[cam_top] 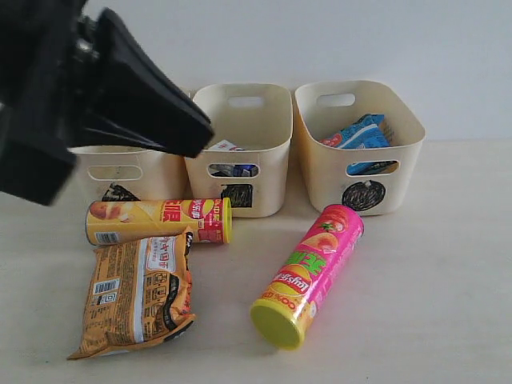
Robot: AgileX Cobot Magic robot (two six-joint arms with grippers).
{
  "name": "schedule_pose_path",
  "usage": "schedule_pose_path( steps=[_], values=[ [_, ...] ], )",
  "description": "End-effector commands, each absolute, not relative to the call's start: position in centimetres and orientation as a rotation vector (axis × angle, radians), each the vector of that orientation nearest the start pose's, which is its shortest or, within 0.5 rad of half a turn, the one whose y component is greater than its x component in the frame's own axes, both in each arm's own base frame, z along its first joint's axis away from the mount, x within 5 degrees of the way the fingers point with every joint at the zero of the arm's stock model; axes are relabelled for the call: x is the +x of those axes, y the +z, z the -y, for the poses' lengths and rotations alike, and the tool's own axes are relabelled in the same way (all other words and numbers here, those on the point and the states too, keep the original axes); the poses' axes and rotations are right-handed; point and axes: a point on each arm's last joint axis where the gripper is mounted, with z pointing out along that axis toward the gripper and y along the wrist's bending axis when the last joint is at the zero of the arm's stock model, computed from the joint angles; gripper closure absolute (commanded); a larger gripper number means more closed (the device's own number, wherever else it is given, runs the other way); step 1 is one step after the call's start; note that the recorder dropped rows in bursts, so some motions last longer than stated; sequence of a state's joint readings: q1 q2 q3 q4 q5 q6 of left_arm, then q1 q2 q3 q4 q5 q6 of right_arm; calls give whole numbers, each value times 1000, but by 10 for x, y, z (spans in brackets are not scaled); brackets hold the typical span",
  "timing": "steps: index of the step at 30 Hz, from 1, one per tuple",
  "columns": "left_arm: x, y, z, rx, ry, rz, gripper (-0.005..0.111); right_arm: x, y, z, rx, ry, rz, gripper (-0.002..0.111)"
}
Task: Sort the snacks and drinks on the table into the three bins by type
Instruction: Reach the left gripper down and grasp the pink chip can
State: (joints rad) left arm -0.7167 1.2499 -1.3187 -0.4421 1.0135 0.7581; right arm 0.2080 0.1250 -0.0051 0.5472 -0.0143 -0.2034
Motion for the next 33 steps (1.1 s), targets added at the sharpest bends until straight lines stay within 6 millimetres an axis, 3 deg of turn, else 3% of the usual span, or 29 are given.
schedule_pose_path(
  steps=[1, 6, 11, 17, 25, 29, 33],
  values=[
    [170, 389, 232, 1585, -410, -1899, 102, 66, 207, -13, 115, 419, -1607, 107],
    [169, 368, 284, 1613, -288, -1967, 102, 66, 207, -13, 115, 419, -1607, 107],
    [188, 341, 315, 1365, -227, -2231, 102, 66, 207, -13, 115, 419, -1607, 107],
    [213, 312, 337, 1197, -119, -2363, 102, 66, 207, -13, 115, 419, -1607, 107],
    [258, 269, 350, 889, -197, -2608, 101, 66, 207, -13, 115, 419, -1607, 107],
    [268, 253, 358, 847, -339, -2668, 82, 66, 207, -13, 115, 419, -1607, 107],
    [270, 241, 372, 869, -455, -2637, 49, 66, 207, -13, 115, 419, -1607, 107]
  ],
)
